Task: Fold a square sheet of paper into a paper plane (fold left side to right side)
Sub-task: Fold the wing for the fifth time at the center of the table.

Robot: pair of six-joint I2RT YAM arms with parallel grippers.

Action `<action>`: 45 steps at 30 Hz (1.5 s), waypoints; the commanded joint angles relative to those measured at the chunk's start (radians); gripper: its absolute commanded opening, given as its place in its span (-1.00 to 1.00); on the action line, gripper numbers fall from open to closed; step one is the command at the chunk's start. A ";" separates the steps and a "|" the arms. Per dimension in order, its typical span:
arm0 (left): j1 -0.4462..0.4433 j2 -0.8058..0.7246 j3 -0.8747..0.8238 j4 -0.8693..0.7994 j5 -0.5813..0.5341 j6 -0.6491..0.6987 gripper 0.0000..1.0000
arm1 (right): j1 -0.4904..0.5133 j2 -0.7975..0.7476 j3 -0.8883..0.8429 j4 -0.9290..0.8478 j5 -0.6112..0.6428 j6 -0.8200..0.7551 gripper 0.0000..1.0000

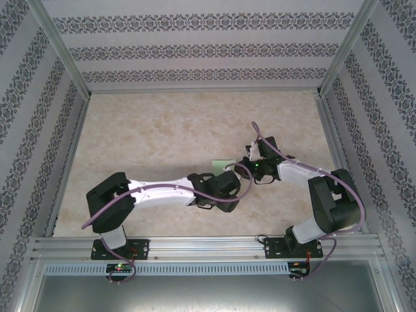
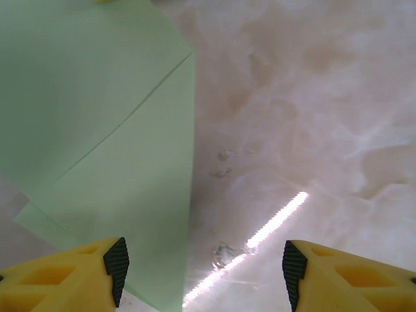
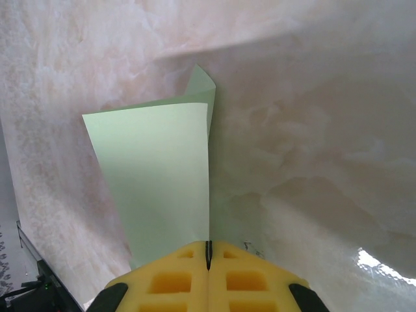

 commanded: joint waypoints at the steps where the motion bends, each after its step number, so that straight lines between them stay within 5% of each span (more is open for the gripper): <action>1: -0.030 0.062 0.068 -0.136 -0.132 0.034 0.35 | 0.013 0.013 0.022 -0.022 0.014 0.019 -1.00; 14: -0.068 0.213 0.186 -0.252 -0.294 0.005 0.20 | 0.025 0.026 0.032 -0.023 0.016 0.022 -1.00; 18: -0.072 0.232 0.198 -0.273 -0.326 -0.006 0.02 | 0.028 0.034 0.033 -0.022 0.016 0.022 -1.00; 36: -0.073 0.240 0.185 -0.270 -0.327 -0.016 -0.52 | 0.027 0.051 0.055 -0.031 0.027 0.007 -0.99; 40: -0.072 0.229 0.176 -0.262 -0.327 -0.022 -0.62 | 0.015 0.035 0.060 -0.015 0.013 0.003 -0.81; 45: -0.059 0.200 0.157 -0.236 -0.308 -0.025 -0.68 | -0.020 -0.073 0.055 0.009 0.015 -0.013 -0.34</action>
